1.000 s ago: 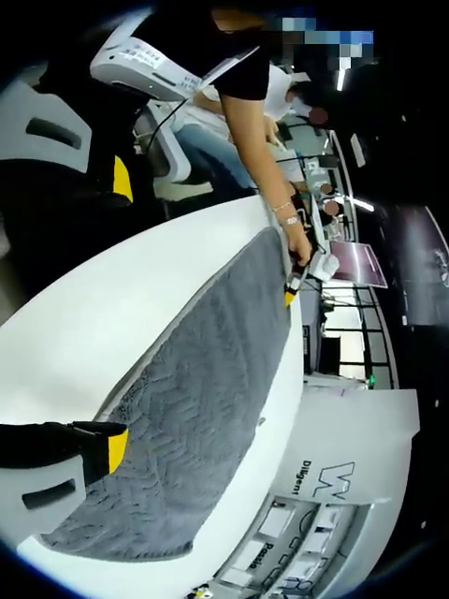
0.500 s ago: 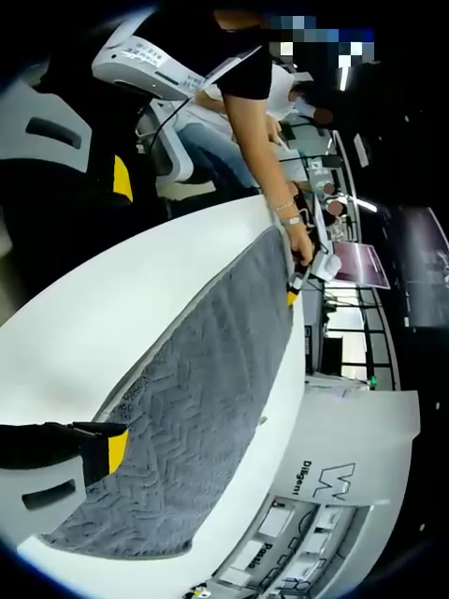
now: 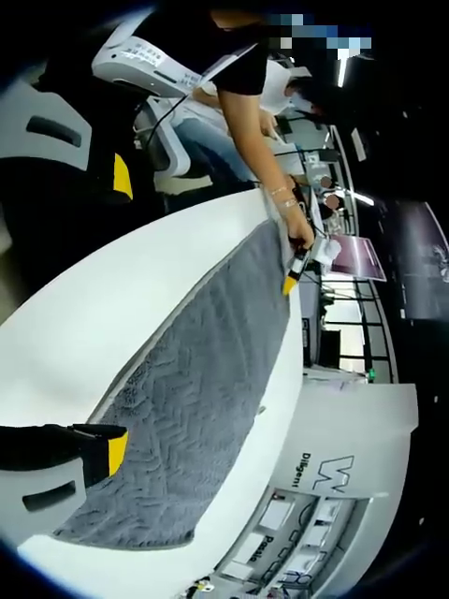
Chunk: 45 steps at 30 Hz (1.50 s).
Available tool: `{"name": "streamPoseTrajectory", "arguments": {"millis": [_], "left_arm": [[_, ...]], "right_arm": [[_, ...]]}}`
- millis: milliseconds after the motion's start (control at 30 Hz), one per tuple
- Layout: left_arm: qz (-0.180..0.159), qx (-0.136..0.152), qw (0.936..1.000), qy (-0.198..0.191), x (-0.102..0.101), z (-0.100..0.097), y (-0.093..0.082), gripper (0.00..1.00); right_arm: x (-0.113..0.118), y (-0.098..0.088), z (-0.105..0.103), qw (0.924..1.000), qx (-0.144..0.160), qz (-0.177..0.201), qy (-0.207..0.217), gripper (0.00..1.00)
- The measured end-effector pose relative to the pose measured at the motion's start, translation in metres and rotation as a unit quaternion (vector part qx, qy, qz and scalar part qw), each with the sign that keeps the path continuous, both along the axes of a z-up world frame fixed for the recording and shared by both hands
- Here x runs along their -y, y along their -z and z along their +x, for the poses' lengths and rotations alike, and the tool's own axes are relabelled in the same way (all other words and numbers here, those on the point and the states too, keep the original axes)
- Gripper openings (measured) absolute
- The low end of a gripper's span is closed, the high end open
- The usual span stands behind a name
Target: Open the folded towel by lifting each exposed corner and separating the folded layers until the towel lies flat within the target outline without major curled edges
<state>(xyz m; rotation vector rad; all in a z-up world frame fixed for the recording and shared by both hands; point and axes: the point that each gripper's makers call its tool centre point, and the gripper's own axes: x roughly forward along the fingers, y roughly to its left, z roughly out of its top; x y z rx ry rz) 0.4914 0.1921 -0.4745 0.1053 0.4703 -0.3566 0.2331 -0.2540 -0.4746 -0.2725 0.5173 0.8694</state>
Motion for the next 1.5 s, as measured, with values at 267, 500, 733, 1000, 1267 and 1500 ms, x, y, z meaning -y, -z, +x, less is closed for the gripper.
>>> {"name": "streamPoseTrajectory", "arguments": {"millis": [267, 500, 733, 1000, 1267, 1500], "left_arm": [[-0.002, 0.009, 0.9976, 0.069, 0.027, -0.039, -0.008, 0.99], [0.014, 0.01, 0.995, 0.099, 0.037, -0.073, -0.01, 0.99], [-0.019, 0.004, 0.9894, 0.144, 0.059, -0.123, -0.011, 0.99], [-0.018, 0.004, 0.987, 0.16, 0.058, -0.164, -0.009, 0.99], [-0.009, 0.009, 0.9877, 0.156, 0.051, -0.185, -0.01, 0.99], [-0.005, 0.008, 0.9885, 0.151, 0.049, -0.192, -0.009, 0.99]], "right_arm": [[0.009, -0.006, 0.003, 0.9999, 0.006, 0.003, 0.013, 0.99], [0.026, -0.013, 0.009, 0.9992, 0.011, 0.005, 0.038, 0.99], [0.05, -0.016, 0.015, 0.9969, 0.018, -0.004, 0.077, 0.98], [0.073, -0.023, 0.02, 0.9933, 0.027, 0.005, 0.112, 0.89], [0.112, -0.033, 0.038, 0.9855, 0.039, 0.016, 0.165, 0.65], [0.157, -0.013, 0.065, 0.9752, 0.03, -0.028, 0.217, 0.32]]}}
